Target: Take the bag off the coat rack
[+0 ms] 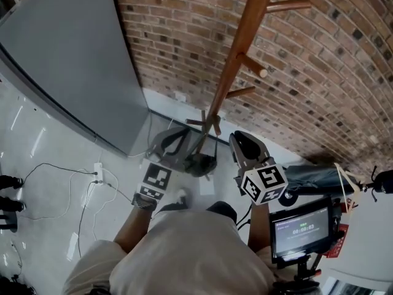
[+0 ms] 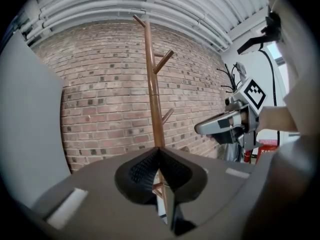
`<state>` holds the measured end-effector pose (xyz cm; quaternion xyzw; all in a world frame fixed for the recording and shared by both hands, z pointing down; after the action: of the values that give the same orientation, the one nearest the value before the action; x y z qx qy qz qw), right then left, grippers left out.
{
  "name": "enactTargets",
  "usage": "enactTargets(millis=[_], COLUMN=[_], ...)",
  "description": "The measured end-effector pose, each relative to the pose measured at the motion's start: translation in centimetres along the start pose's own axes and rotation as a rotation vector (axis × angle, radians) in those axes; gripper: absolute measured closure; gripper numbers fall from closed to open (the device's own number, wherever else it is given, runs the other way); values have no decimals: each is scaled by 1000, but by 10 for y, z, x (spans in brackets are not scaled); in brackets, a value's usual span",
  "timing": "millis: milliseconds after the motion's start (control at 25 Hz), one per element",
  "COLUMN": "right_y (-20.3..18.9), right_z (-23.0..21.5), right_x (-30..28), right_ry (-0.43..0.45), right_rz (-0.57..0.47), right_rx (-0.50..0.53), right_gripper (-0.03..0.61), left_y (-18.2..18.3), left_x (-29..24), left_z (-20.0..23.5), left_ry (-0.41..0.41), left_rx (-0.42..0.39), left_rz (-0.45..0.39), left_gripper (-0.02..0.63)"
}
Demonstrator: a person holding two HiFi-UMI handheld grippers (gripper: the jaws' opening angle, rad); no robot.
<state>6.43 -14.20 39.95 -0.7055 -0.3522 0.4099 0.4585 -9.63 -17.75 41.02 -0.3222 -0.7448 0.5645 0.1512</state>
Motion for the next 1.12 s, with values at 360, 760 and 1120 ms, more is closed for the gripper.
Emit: enactTargets(millis=[360,760,1120], right_y=[-22,-80,-113], right_z=[-23,-41,-48], right_x=[-14,-52,-82], right_ry=[31,135,205], right_rz=[50,162,262], right_rx=[17,53,18], right_gripper=[507,478,451], left_y=[-13,-41,-70], left_x=[-19,-37,-53], left_z=[-13,-36,-47], left_ry=[-18,28,10], left_rx=[41,20,112], left_rz=[67,245,310], left_gripper=[572,568,528])
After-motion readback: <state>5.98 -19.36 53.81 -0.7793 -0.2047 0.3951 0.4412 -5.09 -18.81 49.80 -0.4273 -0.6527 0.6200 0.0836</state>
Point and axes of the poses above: the fingertips, and each gripper's own axes: x backward along the fingers, z to its left, y out of its top, the point moved 4 cm from there along x, backward along the fingers, and after that the axes turned 11 degrees about -x, right-handed, at the moved point
